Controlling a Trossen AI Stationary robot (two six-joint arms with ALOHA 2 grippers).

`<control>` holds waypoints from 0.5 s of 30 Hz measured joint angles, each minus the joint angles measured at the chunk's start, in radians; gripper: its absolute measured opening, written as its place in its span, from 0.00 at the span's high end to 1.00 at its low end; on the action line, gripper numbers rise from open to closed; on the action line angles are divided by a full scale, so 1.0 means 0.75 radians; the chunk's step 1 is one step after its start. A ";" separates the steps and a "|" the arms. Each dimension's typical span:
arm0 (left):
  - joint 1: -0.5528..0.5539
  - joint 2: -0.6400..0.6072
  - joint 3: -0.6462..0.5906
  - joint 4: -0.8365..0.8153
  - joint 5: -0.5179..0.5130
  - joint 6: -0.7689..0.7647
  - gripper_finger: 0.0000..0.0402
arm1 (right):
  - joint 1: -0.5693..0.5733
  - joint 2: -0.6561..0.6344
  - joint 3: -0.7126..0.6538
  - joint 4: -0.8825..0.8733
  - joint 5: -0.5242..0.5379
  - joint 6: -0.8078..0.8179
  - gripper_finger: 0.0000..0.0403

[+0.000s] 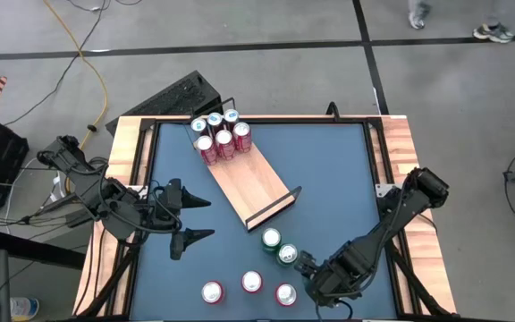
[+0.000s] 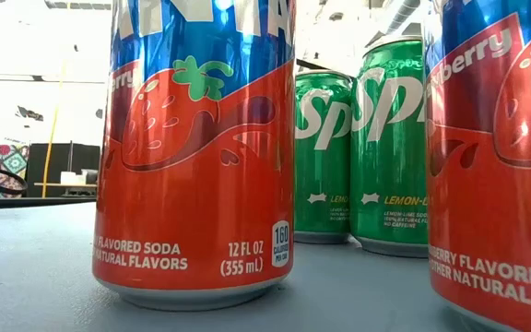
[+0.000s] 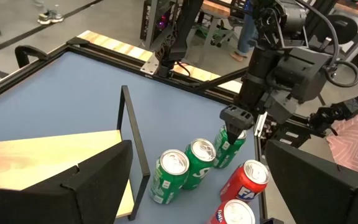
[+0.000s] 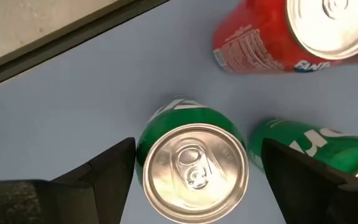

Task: Place canned beverage on shelf
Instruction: Put the bottom green soda can on the shelf

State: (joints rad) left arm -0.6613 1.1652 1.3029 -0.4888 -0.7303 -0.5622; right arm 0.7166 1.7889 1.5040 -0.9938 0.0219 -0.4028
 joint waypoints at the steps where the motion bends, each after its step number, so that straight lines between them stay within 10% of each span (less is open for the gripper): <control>1: 0.000 0.000 0.000 0.000 0.001 -0.001 0.12 | 0.000 0.000 0.000 0.000 -0.002 0.015 0.18; 15: 0.000 0.000 0.000 0.000 -0.005 0.020 0.12 | -0.009 -0.004 -0.094 0.070 -0.067 0.142 0.21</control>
State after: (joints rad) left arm -0.6615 1.1652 1.3029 -0.4885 -0.7341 -0.5468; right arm 0.7097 1.7859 1.4338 -0.9416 -0.0280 -0.2962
